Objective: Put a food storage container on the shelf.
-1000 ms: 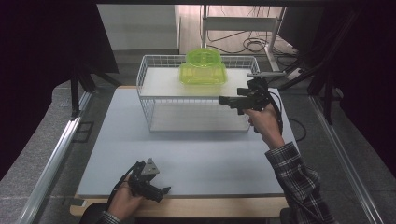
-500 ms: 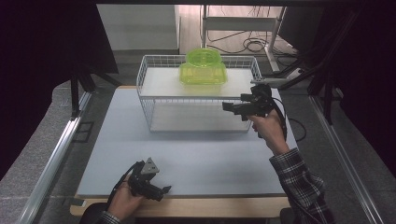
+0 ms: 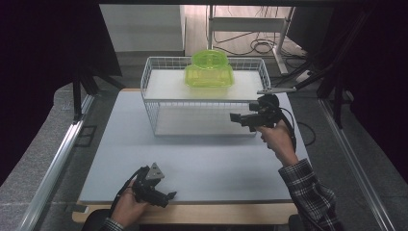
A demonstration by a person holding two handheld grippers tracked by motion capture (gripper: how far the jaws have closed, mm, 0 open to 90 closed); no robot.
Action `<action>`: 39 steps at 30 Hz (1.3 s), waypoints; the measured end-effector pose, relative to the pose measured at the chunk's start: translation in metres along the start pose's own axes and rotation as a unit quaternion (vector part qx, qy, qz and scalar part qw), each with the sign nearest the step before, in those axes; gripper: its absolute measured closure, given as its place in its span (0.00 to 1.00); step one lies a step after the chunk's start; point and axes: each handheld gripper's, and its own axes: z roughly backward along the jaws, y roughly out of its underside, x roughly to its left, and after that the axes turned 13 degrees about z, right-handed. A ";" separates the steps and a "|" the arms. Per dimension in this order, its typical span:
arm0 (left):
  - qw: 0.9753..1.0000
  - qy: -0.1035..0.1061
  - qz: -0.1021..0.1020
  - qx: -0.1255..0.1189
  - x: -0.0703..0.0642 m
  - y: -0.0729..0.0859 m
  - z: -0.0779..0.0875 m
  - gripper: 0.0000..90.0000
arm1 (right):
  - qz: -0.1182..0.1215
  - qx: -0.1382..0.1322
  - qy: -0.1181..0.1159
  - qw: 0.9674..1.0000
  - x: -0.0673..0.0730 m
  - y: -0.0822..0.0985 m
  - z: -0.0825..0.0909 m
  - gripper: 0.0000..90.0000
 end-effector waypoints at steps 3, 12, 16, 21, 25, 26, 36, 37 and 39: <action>1.000 -0.001 -0.001 0.001 0.000 0.000 0.000 0.01 | 0.002 0.004 0.002 1.000 0.001 0.004 -0.002 0.03; 1.000 -0.003 -0.006 0.007 -0.001 0.000 -0.002 0.01 | 0.008 0.018 0.005 1.000 0.007 0.018 -0.007 0.03; 1.000 -0.003 -0.006 0.007 -0.001 0.000 -0.001 0.01 | 0.012 0.024 0.009 1.000 0.009 0.024 -0.009 0.03; 1.000 -0.003 -0.007 0.008 -0.001 0.001 -0.002 0.01 | 0.017 0.028 0.011 0.999 0.011 0.031 -0.010 0.03; 1.000 -0.004 -0.009 0.008 -0.001 0.001 -0.002 0.01 | 0.018 0.033 0.013 0.999 0.012 0.037 -0.012 0.03; 1.000 -0.004 -0.009 0.008 -0.001 0.001 -0.002 0.01 | 0.019 0.034 0.013 0.999 0.012 0.038 -0.013 0.03; 1.000 -0.005 -0.010 0.010 -0.002 0.001 -0.003 0.01 | 0.028 0.047 0.019 0.998 0.017 0.056 -0.019 0.02; 1.000 -0.005 -0.010 0.010 -0.002 0.001 -0.003 0.01 | 0.027 0.048 0.019 0.998 0.017 0.057 -0.020 0.02; 1.000 -0.005 -0.010 0.010 -0.002 0.001 -0.003 0.01 | 0.025 0.048 0.020 0.998 0.017 0.061 -0.020 0.02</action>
